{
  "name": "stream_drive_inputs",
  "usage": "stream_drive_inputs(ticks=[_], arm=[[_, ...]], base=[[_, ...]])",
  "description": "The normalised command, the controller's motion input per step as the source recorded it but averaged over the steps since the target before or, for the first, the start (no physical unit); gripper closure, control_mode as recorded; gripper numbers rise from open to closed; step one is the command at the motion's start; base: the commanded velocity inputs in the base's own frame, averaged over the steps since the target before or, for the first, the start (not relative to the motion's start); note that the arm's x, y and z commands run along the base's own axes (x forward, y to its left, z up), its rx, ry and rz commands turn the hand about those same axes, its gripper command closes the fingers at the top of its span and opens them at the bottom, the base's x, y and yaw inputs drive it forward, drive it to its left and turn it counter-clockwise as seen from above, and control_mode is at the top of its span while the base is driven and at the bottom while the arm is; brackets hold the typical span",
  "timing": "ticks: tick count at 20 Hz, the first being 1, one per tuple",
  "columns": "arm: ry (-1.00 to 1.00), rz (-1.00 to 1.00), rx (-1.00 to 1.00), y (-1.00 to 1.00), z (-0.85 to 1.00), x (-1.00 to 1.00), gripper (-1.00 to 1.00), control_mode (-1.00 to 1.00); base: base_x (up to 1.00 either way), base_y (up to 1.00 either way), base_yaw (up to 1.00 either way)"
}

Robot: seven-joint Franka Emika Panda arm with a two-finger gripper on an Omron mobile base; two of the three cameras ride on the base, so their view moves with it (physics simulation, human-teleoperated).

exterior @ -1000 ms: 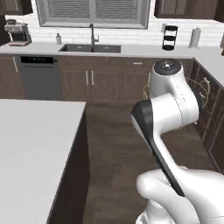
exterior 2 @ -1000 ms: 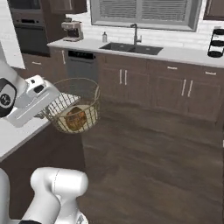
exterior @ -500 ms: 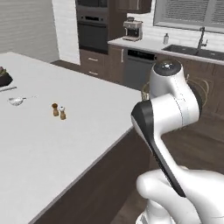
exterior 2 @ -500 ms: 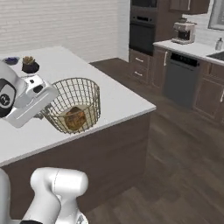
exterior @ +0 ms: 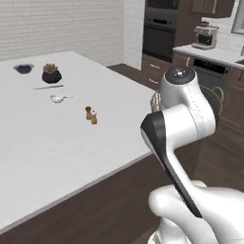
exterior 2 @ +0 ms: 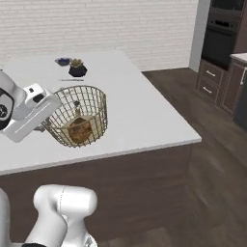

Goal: Open the cabinet, pick up the bread from the cabinet and place it in the basket. Then move the basket to the dining counter.

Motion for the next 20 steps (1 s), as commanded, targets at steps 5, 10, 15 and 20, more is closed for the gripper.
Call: stream_drive_inputs(ticks=[5, 10, 15, 20], arm=[[0.0, 0.0, 0.0, 0.0, 0.0, 0.0, 1.0, 1.0], [0.0, 0.0, 0.0, 0.0, 0.0, 0.0, 1.0, 1.0], [0.0, 0.04, 0.02, 0.0, 0.0, 0.07, 1.0, -1.0], [0.0, 0.17, 0.08, 0.07, -0.06, 0.73, 1.0, -1.0]], base=[[0.26, -0.77, 0.3], [0.5, -0.18, 0.29], [0.17, 0.02, 0.17], [0.0, 0.0, 0.0]])
